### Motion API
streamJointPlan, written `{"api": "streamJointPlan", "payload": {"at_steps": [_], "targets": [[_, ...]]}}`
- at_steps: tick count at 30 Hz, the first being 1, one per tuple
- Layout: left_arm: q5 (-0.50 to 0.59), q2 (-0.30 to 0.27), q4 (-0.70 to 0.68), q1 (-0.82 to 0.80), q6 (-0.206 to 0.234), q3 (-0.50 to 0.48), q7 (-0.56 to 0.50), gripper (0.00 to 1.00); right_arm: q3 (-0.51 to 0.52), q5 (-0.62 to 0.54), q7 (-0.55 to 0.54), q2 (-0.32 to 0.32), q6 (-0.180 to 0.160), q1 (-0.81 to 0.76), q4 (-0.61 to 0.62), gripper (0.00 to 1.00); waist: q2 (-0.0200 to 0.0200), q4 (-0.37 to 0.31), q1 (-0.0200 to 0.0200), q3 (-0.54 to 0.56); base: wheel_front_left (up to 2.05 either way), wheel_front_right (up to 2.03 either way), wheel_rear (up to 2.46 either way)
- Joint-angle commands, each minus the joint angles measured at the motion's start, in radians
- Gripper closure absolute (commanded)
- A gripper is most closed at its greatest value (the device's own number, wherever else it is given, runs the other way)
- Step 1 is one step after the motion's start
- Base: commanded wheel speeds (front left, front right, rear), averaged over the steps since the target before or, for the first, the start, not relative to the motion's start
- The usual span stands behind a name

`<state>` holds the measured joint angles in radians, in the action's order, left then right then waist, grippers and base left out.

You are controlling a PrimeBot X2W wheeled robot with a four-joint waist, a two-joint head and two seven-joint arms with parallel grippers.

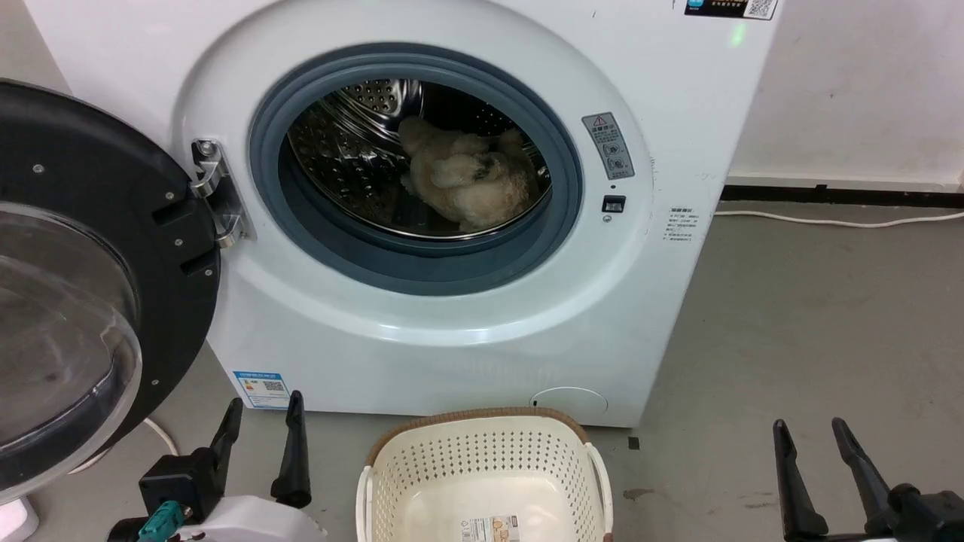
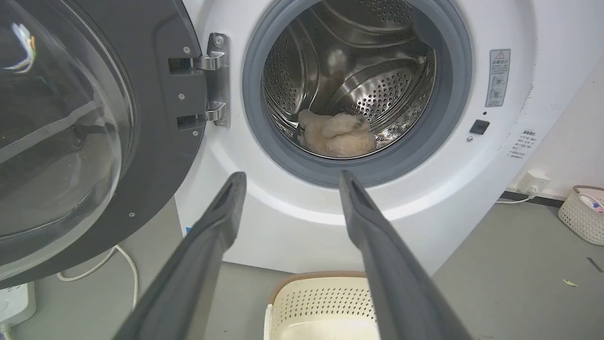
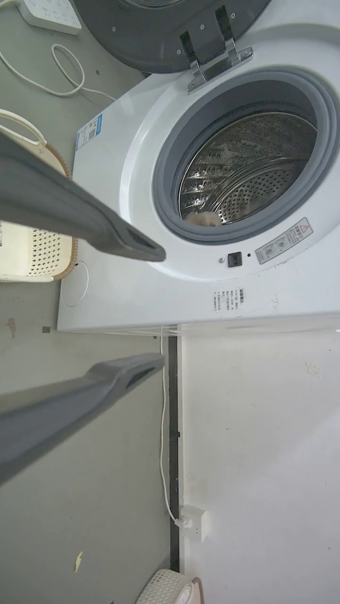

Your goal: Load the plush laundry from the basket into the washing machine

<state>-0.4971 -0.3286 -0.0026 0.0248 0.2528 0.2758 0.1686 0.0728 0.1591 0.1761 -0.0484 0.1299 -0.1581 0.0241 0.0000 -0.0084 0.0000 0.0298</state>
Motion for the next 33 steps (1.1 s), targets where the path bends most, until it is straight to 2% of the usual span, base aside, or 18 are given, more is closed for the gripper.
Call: {"api": "streamJointPlan", "payload": {"at_steps": [1, 20, 21, 33], "targets": [[-0.007, 0.003, 0.001, 0.013, -0.002, -0.001, 0.006, 0.00, -0.002, -0.002, -0.002, -0.002, 0.001, -0.013, 0.006, 0.00, 0.0000, 0.000, 0.0000, -0.001, 0.00, 0.00, 0.00], [-0.011, -0.003, -0.003, -0.008, 0.006, 0.009, -0.006, 0.00, -0.008, 0.001, -0.006, -0.002, 0.001, -0.003, 0.007, 0.00, 0.0000, 0.000, 0.0000, -0.012, 0.00, 0.00, 0.00], [-0.007, -0.002, -0.001, -0.002, 0.003, 0.006, -0.007, 1.00, -0.008, 0.000, -0.005, 0.000, 0.000, 0.000, 0.004, 1.00, 0.0000, 0.000, 0.0001, -0.012, 0.00, 0.00, 0.00], [0.027, 0.018, 0.000, -0.004, -0.015, -0.014, -0.021, 1.00, -0.013, -0.011, -0.016, 0.000, 0.000, 0.011, 0.002, 1.00, 0.0000, 0.001, 0.0001, -0.013, 0.00, 0.00, 0.00]]}}
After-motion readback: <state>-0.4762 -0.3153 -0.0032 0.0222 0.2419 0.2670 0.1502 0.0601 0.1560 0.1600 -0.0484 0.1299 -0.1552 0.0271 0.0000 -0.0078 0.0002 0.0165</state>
